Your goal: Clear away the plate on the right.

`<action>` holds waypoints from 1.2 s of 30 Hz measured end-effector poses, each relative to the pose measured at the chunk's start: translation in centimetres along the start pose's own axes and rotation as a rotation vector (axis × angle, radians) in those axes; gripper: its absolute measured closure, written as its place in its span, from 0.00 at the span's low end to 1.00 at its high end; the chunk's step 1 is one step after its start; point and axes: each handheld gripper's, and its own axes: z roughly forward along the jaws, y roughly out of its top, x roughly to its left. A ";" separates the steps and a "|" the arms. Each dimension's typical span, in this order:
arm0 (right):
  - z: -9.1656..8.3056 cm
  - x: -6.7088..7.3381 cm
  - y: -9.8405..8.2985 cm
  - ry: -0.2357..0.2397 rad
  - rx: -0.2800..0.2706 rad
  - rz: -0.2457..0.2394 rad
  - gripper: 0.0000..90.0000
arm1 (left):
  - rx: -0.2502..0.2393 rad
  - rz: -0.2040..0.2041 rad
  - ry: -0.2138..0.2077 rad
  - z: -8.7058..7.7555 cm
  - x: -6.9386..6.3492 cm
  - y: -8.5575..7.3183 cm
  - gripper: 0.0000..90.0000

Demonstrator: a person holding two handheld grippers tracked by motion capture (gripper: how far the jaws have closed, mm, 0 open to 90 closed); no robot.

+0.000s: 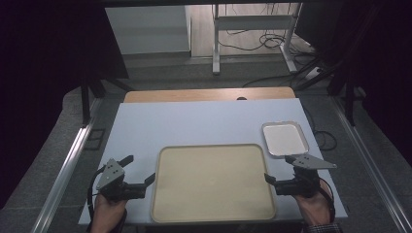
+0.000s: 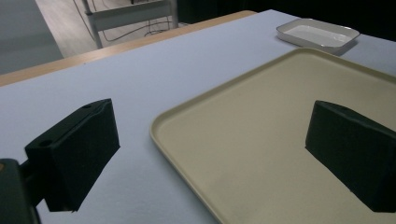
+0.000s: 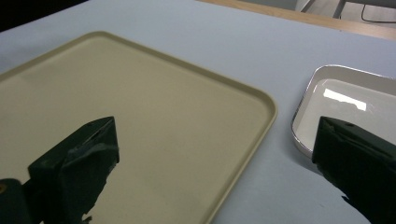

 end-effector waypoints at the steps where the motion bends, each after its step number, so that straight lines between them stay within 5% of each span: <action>1: 0.0 -0.2 -0.1 0.001 -0.005 0.007 0.00 | 0.000 0.000 0.000 0.0 0.0 0.0 0.03; 13: 0.4 -0.6 -0.3 -0.018 0.025 0.008 0.00 | 0.010 -0.028 0.027 -0.3 0.1 0.0 0.03; 31: 0.3 -0.8 -0.3 -0.045 0.021 0.011 0.00 | 0.025 0.007 0.002 0.0 -0.4 0.0 0.03; 36: 0.3 -0.9 -0.3 -0.059 0.018 0.010 0.00 | -0.011 0.013 -0.066 0.0 -0.3 0.0 0.02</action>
